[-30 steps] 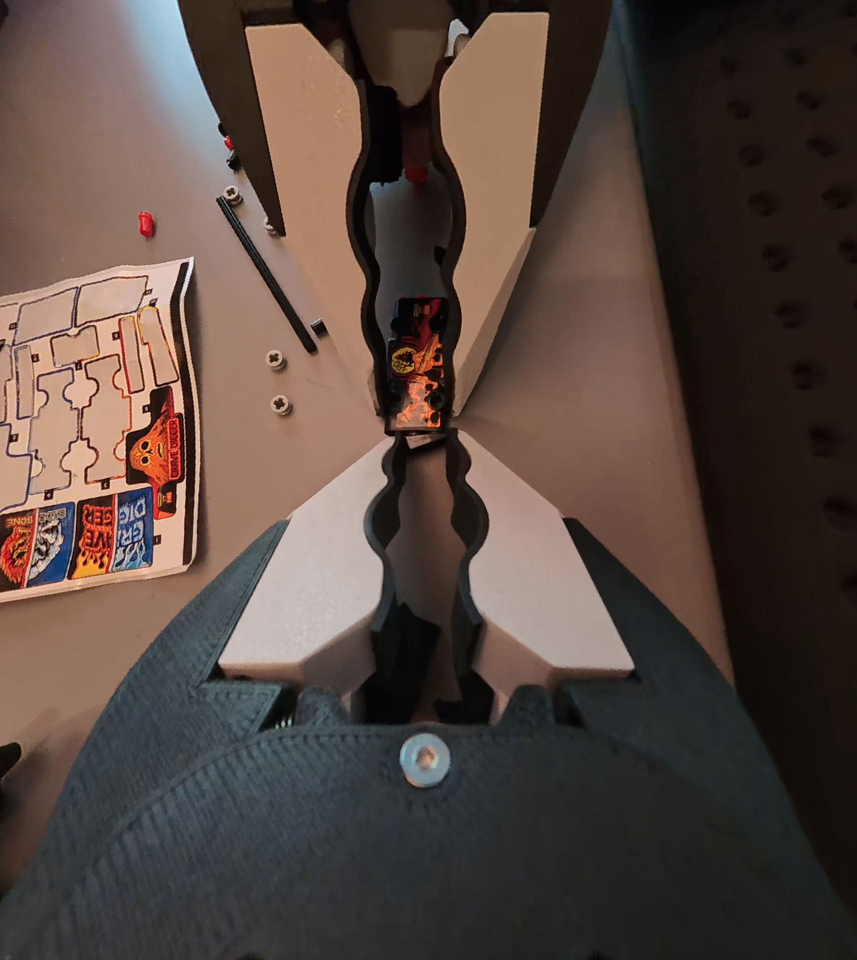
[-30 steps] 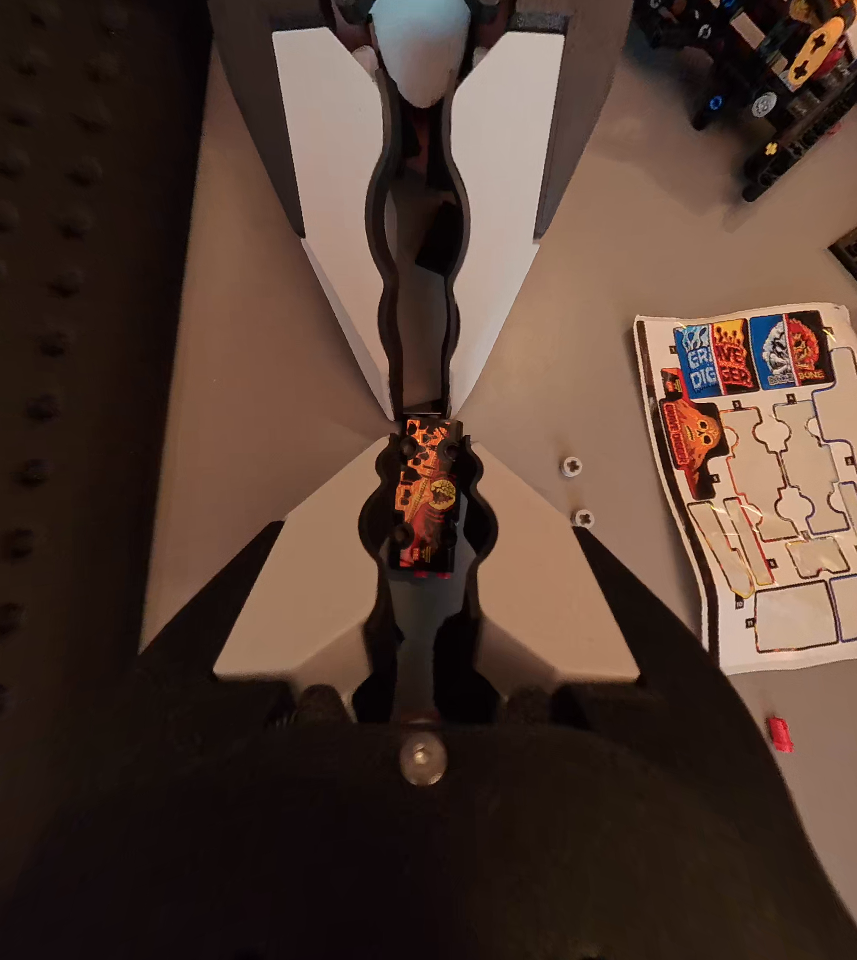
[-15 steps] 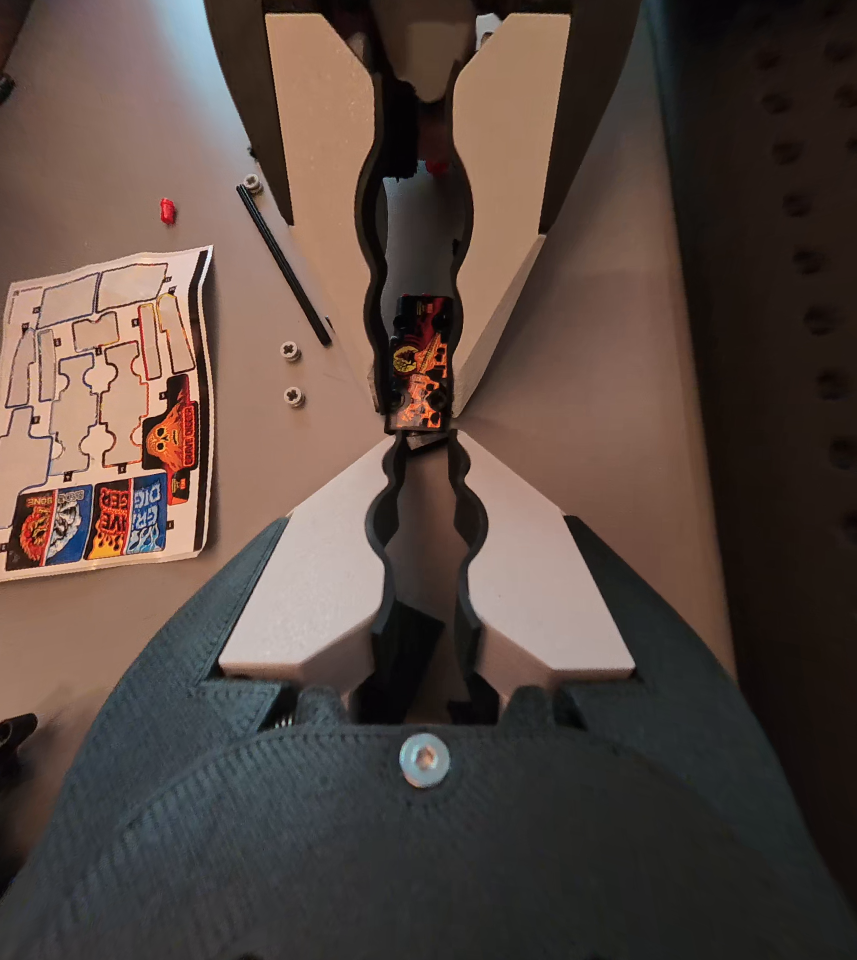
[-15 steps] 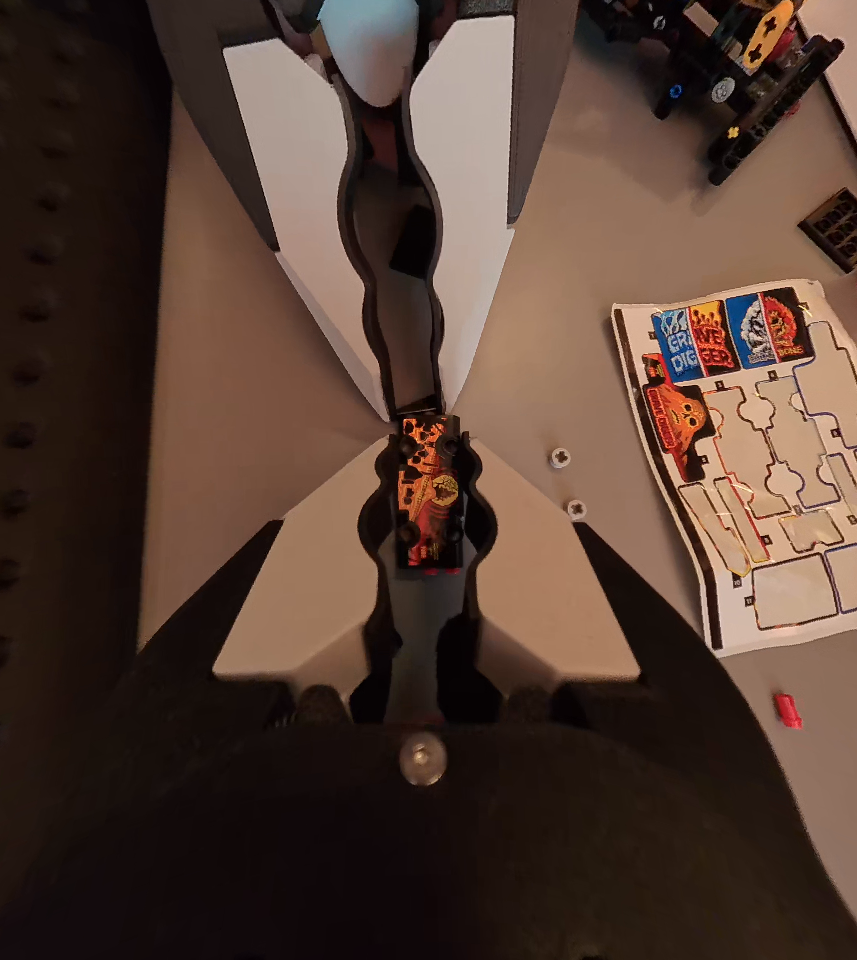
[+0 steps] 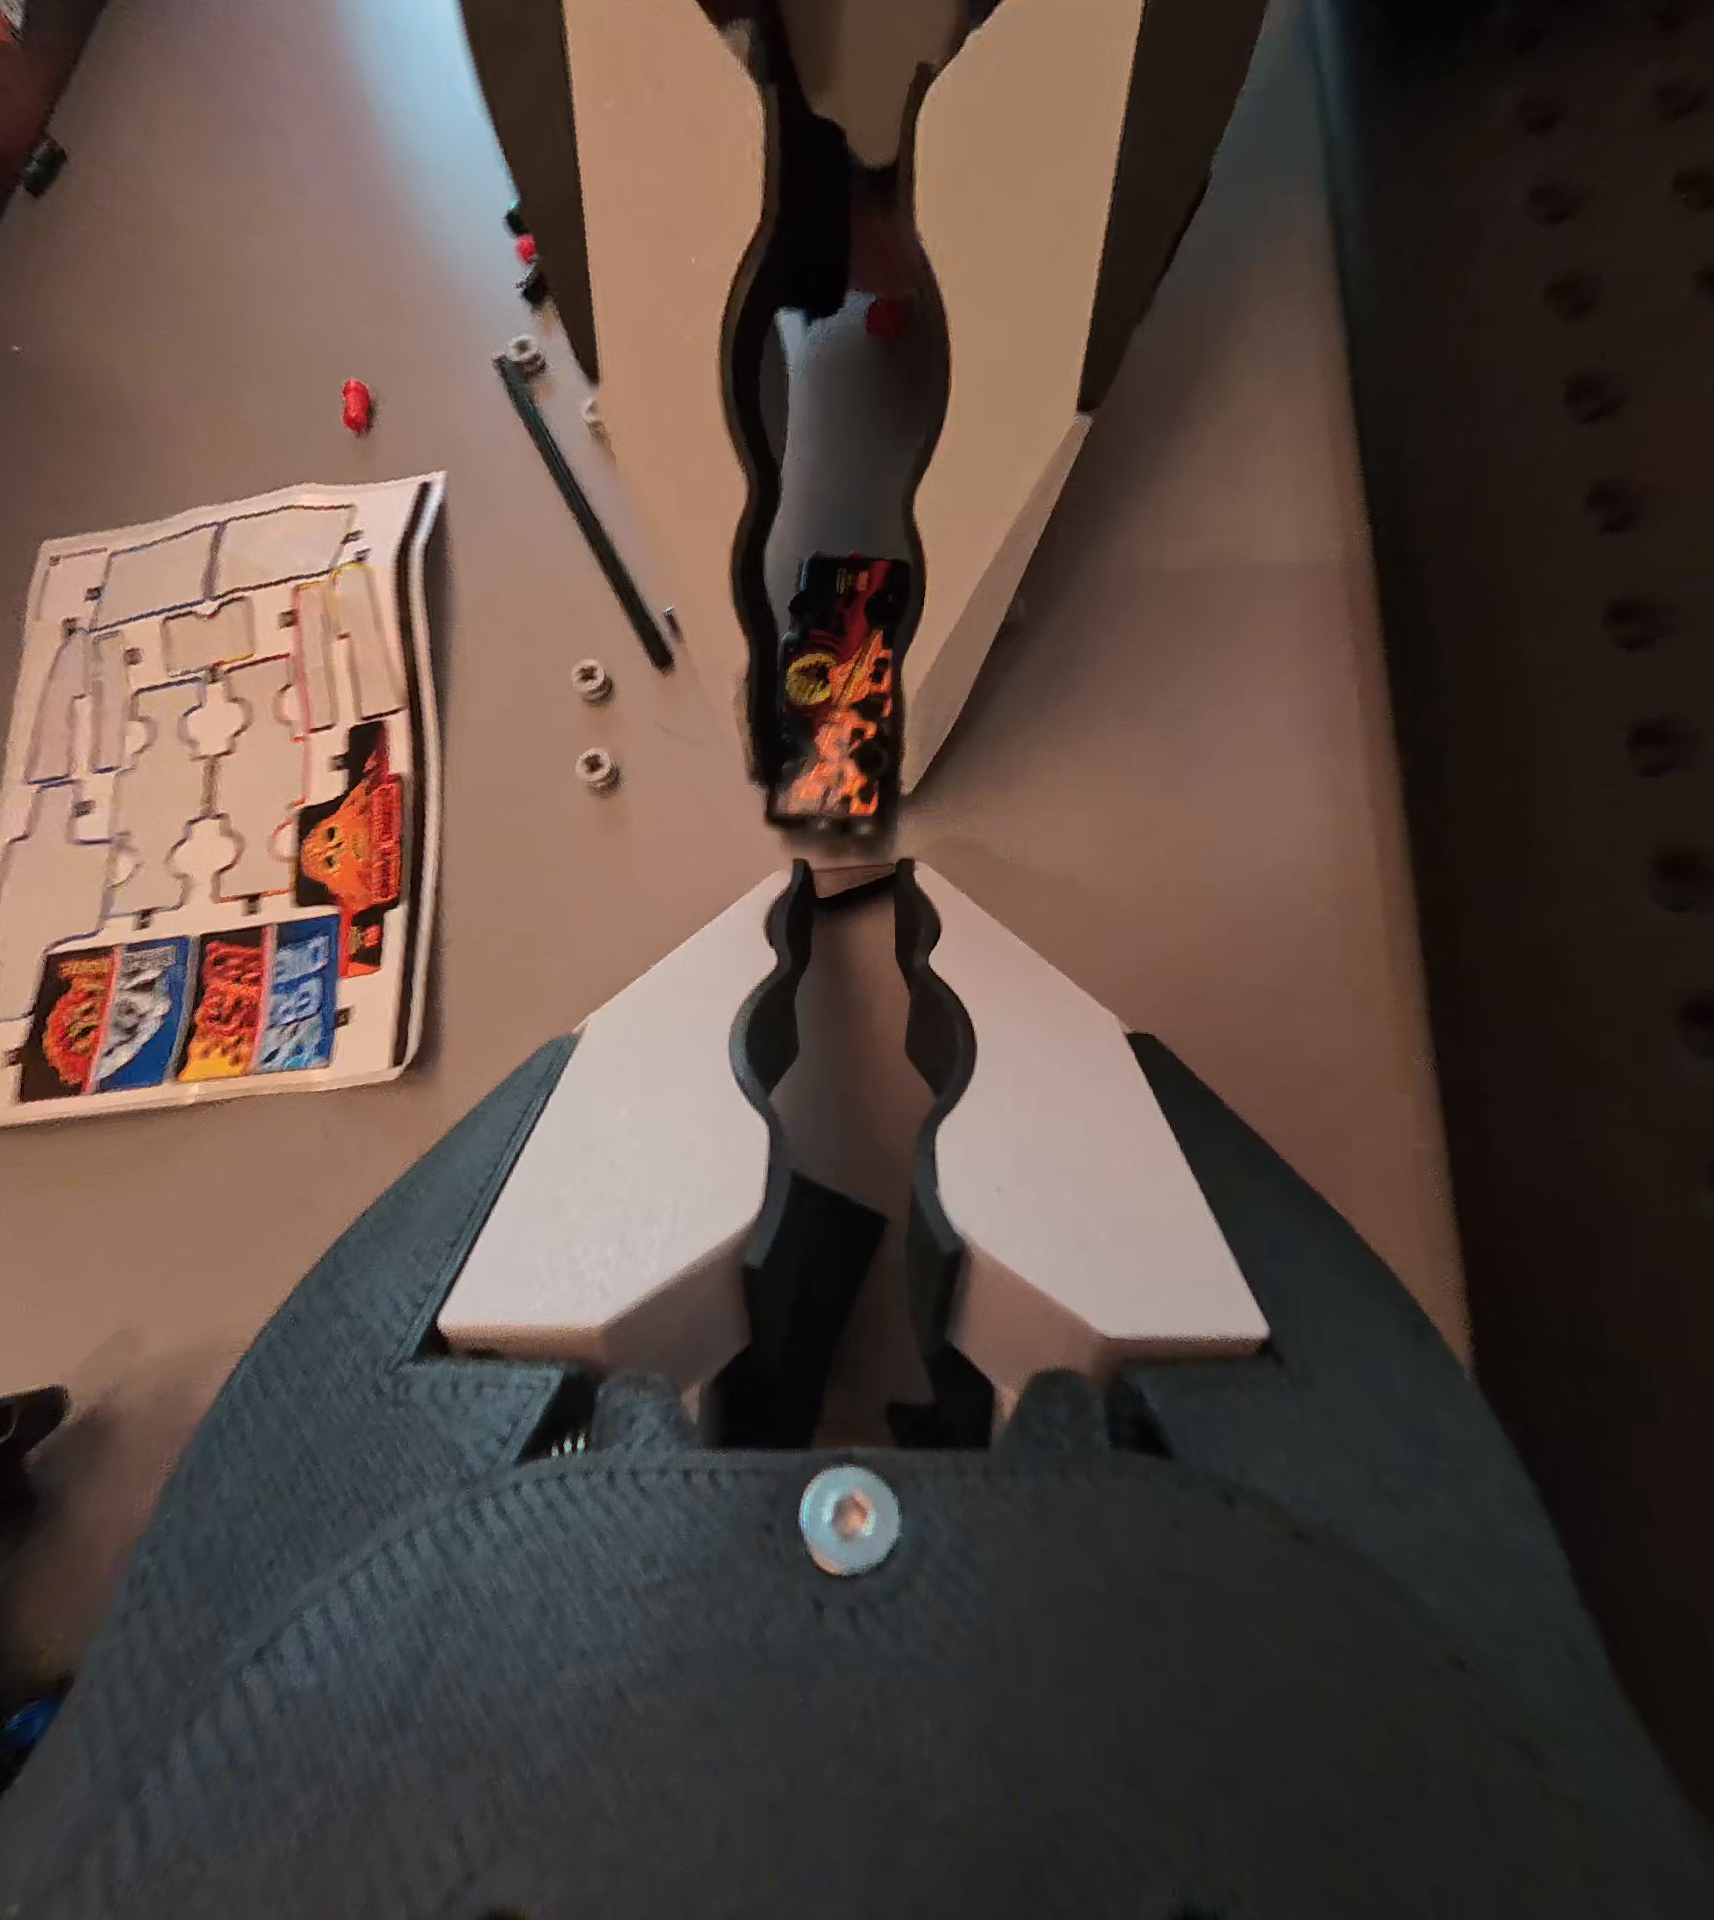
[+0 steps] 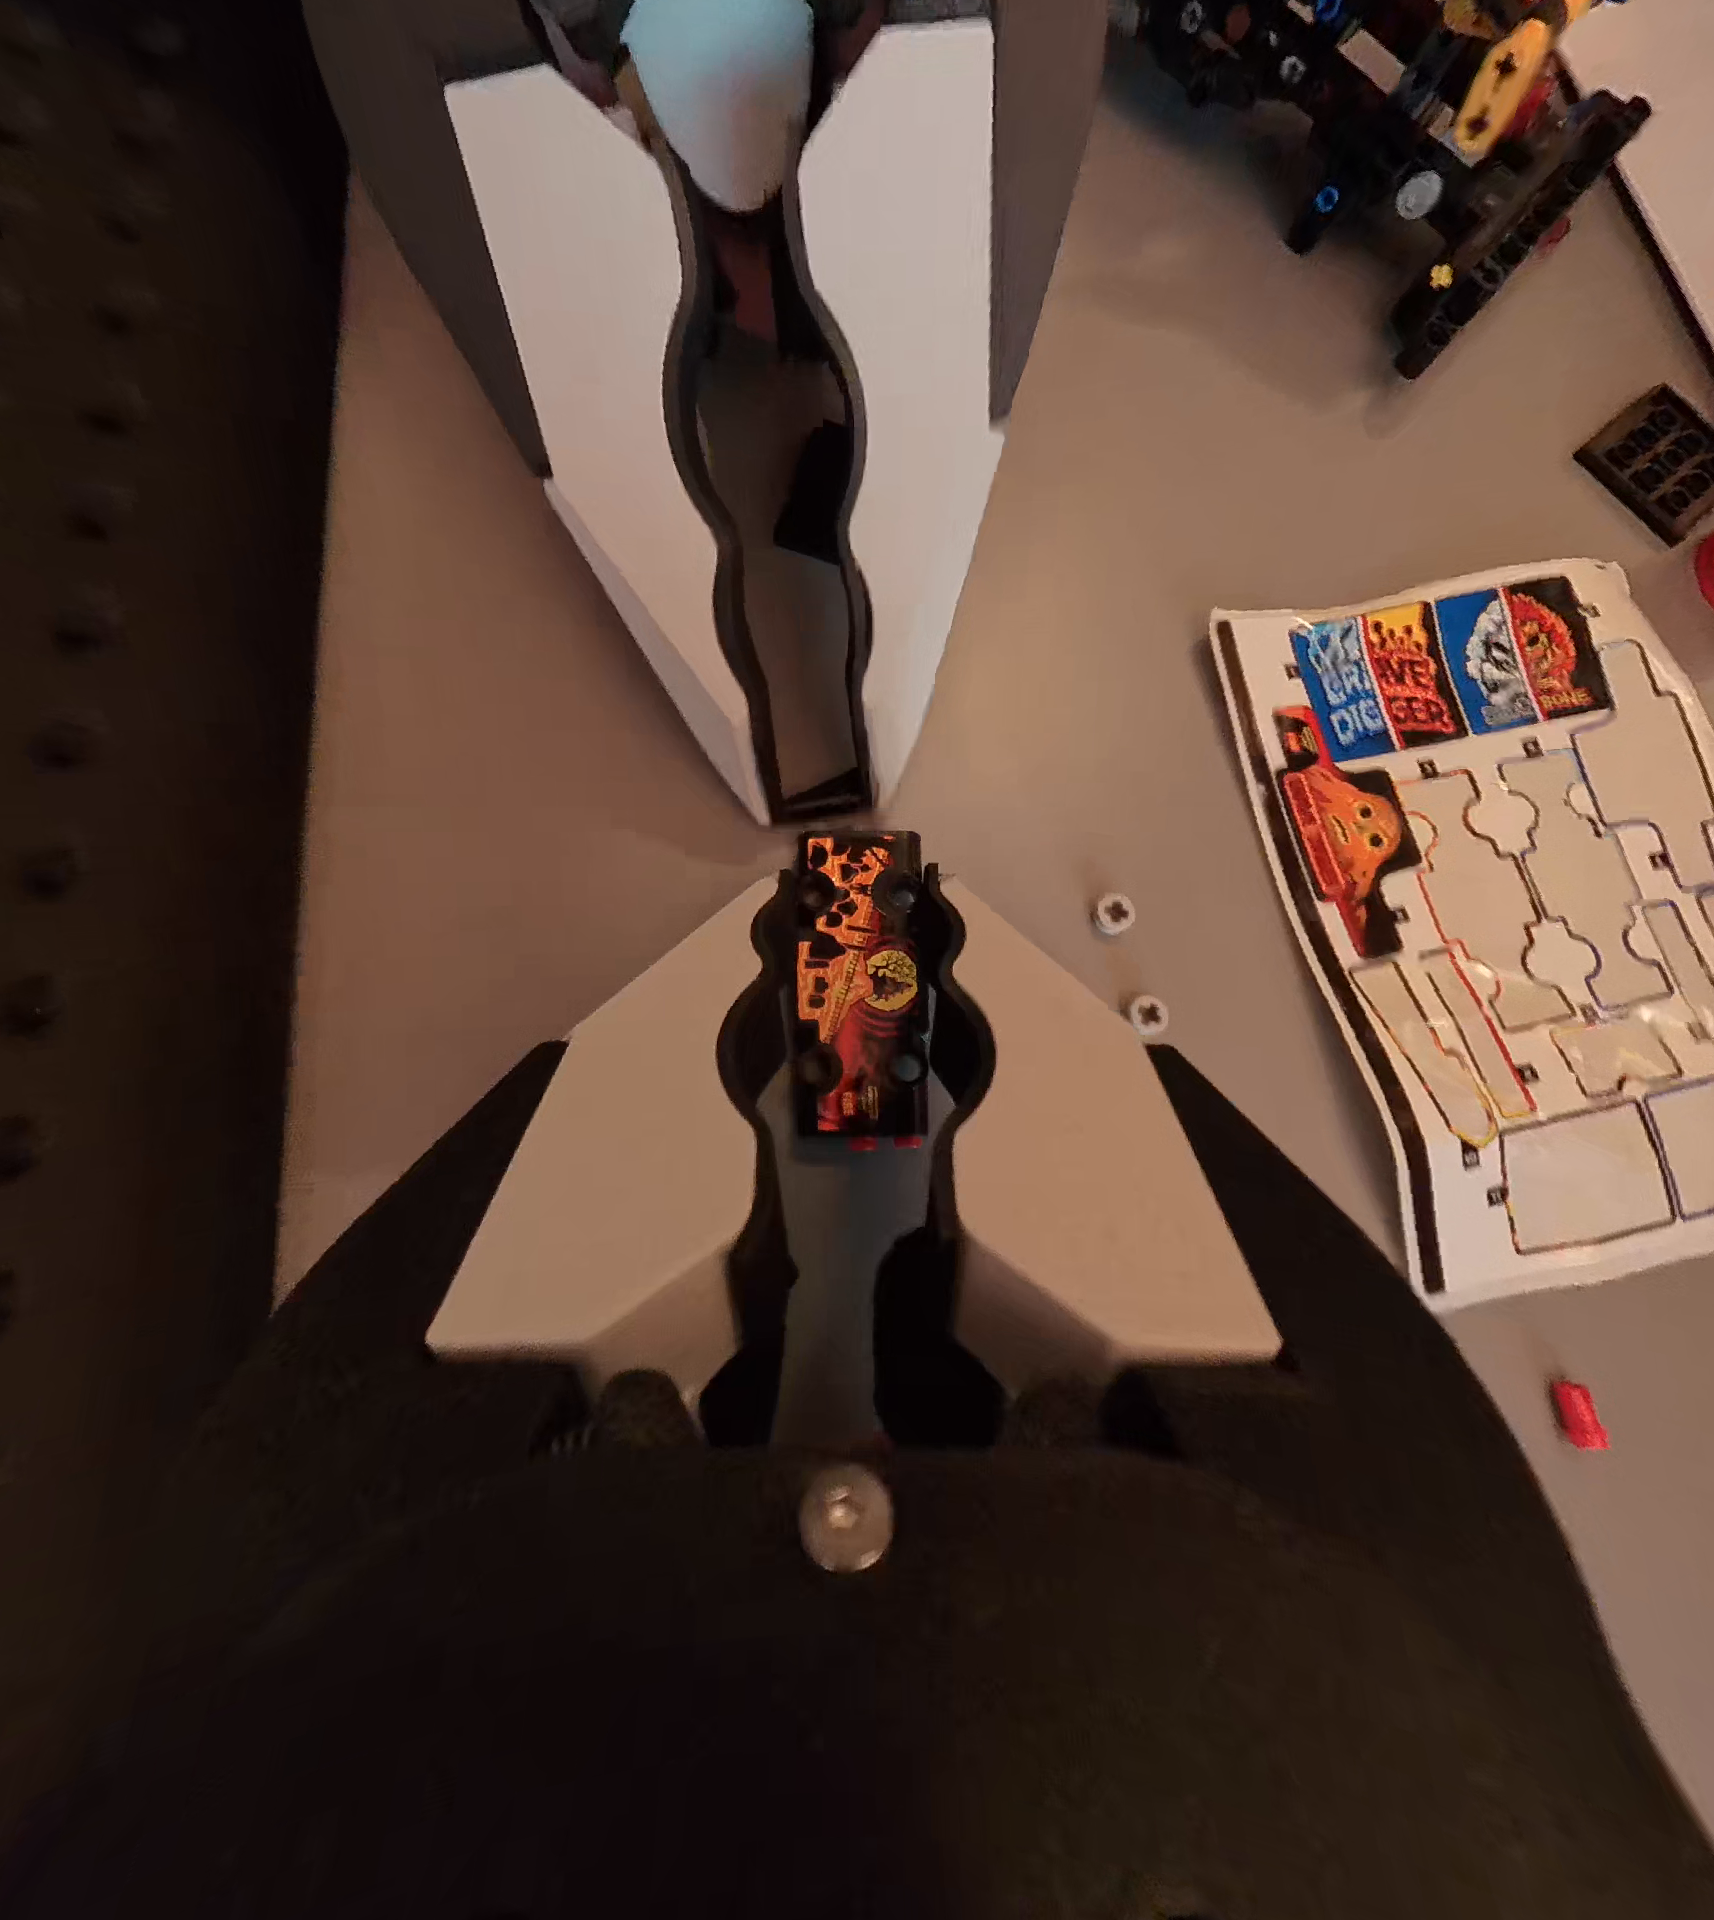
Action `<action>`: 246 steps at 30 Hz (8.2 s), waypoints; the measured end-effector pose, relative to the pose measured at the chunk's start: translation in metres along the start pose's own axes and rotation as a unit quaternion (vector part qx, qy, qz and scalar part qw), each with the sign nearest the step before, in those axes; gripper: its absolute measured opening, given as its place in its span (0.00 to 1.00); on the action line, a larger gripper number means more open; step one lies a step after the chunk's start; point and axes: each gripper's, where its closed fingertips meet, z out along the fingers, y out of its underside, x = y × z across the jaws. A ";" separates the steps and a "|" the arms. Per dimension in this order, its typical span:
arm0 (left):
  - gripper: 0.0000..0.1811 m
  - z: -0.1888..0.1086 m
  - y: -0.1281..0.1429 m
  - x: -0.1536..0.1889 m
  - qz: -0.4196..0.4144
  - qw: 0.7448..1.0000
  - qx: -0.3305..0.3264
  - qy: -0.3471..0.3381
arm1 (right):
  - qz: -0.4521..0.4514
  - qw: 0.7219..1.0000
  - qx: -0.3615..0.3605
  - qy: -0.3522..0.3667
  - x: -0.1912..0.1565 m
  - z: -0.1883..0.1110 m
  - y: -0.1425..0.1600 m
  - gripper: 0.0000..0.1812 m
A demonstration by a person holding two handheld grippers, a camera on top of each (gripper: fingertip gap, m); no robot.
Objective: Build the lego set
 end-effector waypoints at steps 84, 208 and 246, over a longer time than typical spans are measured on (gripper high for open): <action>0.01 -0.001 0.001 0.000 0.065 0.995 -0.008 -0.080 | -0.067 0.997 -0.013 0.037 -0.006 -0.002 0.000 0.11; 0.32 -0.036 0.022 0.015 -0.012 0.991 -0.067 -0.116 | 0.228 0.942 0.020 0.245 -0.031 -0.133 0.065 0.40; 0.86 -0.053 0.061 -0.035 -0.216 0.948 -0.031 -0.231 | 0.277 0.935 -0.032 0.217 0.029 -0.031 0.052 0.83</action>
